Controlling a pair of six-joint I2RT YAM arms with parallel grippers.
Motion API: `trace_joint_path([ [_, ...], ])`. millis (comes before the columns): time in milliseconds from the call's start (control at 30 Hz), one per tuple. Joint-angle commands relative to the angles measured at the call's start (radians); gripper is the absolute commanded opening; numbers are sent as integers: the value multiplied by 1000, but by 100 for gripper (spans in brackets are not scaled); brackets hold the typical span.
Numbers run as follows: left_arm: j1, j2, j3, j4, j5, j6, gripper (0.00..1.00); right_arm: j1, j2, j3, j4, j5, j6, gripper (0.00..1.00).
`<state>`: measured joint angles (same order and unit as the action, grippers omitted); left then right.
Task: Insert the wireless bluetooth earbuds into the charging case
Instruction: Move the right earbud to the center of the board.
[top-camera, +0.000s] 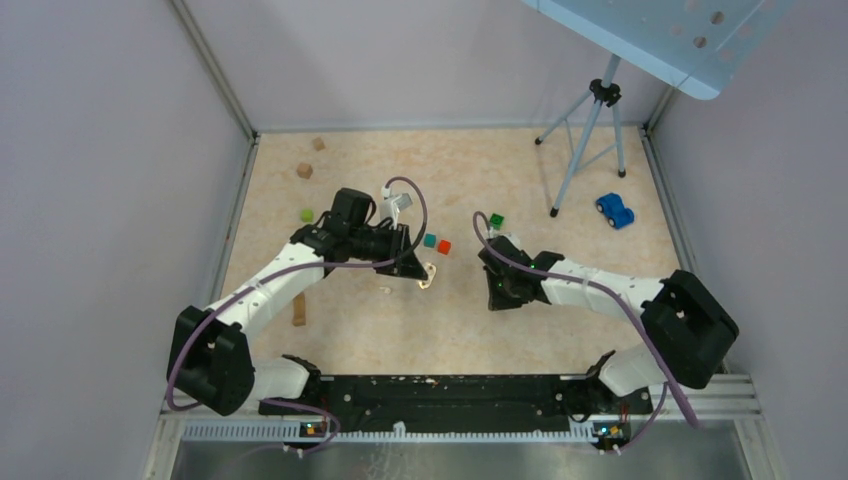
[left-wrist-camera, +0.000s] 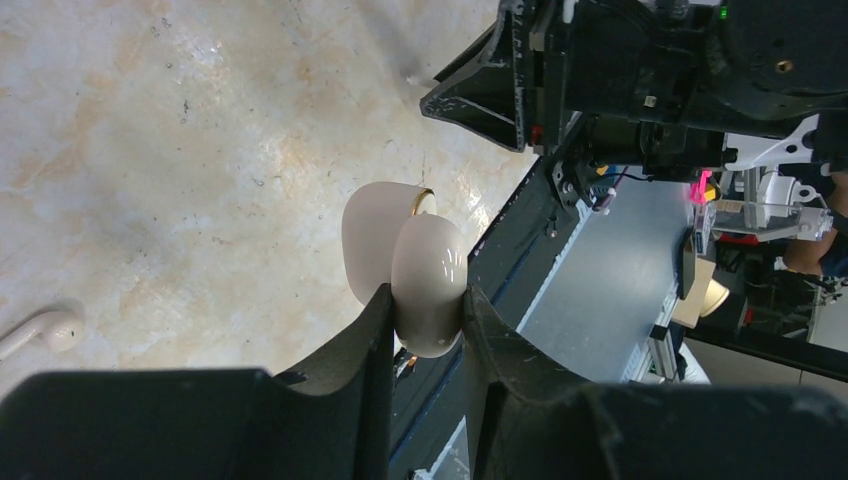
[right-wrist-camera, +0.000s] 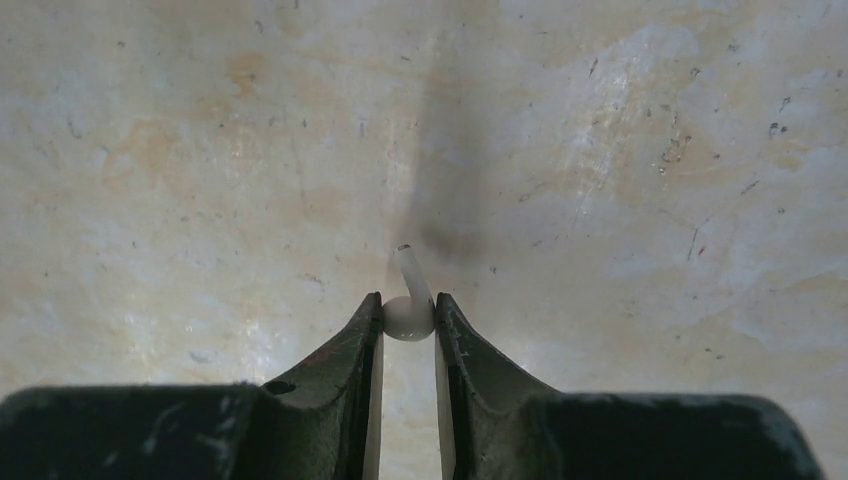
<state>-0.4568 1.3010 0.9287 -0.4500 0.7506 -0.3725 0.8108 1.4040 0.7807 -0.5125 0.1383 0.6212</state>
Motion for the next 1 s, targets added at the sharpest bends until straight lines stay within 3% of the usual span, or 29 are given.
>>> trace_joint_path([
  [0, 5, -16, -11, 12, 4, -8, 0, 9, 38, -7, 128, 39, 106, 7],
  [67, 4, -19, -11, 12, 1, -6, 0, 9, 37, -16, 164, 21, 139, 31],
  [133, 5, -23, -11, 8, -1, -4, 0, 9, 36, -20, 202, -16, 156, 40],
  [233, 5, -27, -10, 3, -5, 1, 0, 9, 30, -33, 251, -67, 175, 45],
  [500, 5, -43, -14, -2, -18, 7, 0, 9, 12, -59, 262, -92, 196, 47],
  [967, 5, -47, -5, -3, -26, 6, 0, 12, -207, -240, 325, -31, 190, 41],
])
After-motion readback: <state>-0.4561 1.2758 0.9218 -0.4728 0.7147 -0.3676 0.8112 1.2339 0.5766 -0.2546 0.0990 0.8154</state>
